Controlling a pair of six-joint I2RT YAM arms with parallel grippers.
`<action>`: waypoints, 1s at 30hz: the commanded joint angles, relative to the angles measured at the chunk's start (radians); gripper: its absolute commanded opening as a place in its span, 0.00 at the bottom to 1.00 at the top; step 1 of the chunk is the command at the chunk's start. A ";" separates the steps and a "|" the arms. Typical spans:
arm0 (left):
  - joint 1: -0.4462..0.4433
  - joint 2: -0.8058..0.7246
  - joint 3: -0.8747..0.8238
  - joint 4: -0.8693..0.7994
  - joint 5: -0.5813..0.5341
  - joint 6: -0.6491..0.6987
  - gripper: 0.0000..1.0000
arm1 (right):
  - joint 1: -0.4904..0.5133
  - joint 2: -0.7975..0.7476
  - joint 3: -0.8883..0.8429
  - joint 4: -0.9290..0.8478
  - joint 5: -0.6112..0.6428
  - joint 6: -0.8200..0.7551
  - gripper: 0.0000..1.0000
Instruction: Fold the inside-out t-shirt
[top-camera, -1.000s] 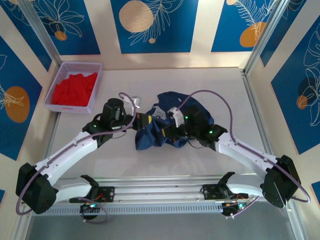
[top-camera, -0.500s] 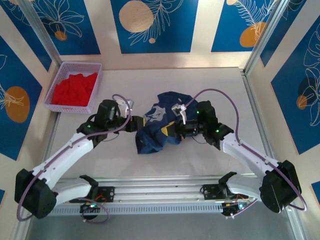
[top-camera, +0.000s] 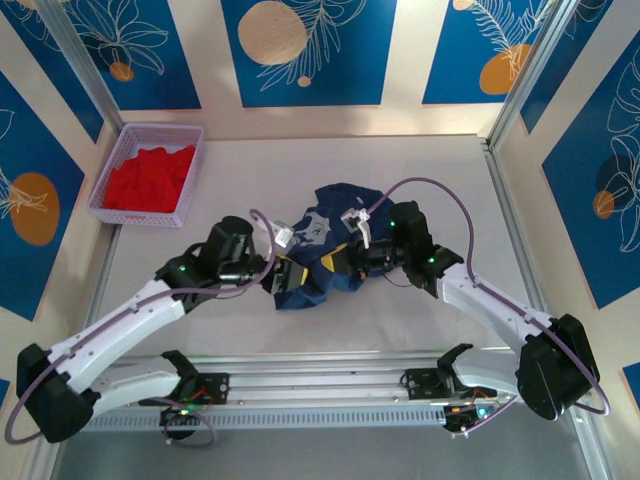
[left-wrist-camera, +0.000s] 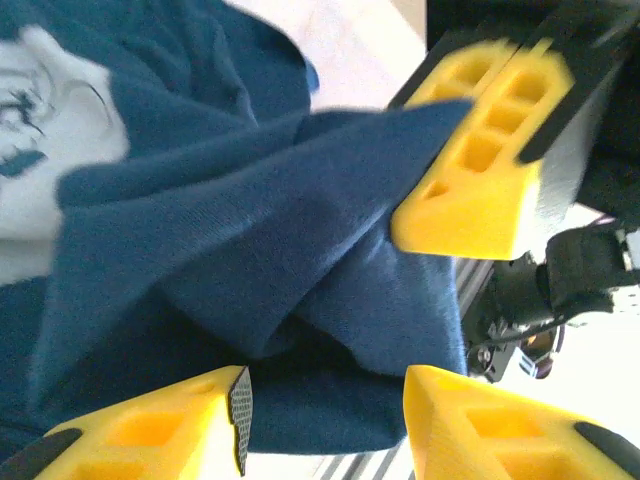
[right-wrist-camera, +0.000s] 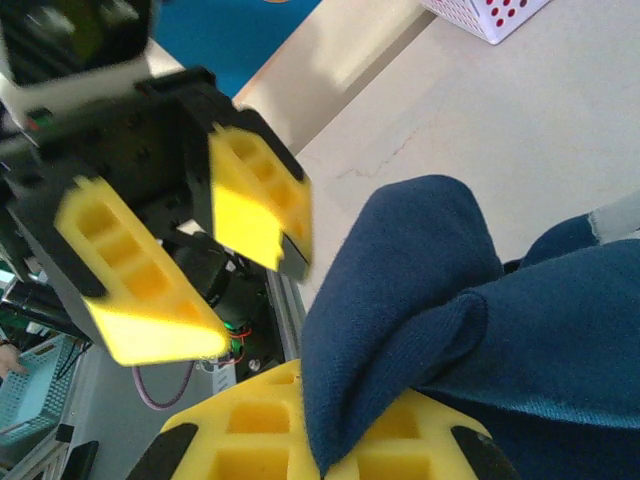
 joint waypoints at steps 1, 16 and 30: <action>-0.002 0.036 0.017 0.029 -0.012 0.000 0.44 | -0.006 -0.004 0.031 0.014 -0.009 0.005 0.00; 0.010 0.154 0.057 0.103 -0.051 0.006 0.23 | -0.007 -0.025 0.010 0.000 0.013 -0.013 0.00; 0.198 -0.061 0.002 0.241 0.314 -0.185 0.00 | -0.039 -0.070 0.124 -0.224 0.222 -0.119 0.00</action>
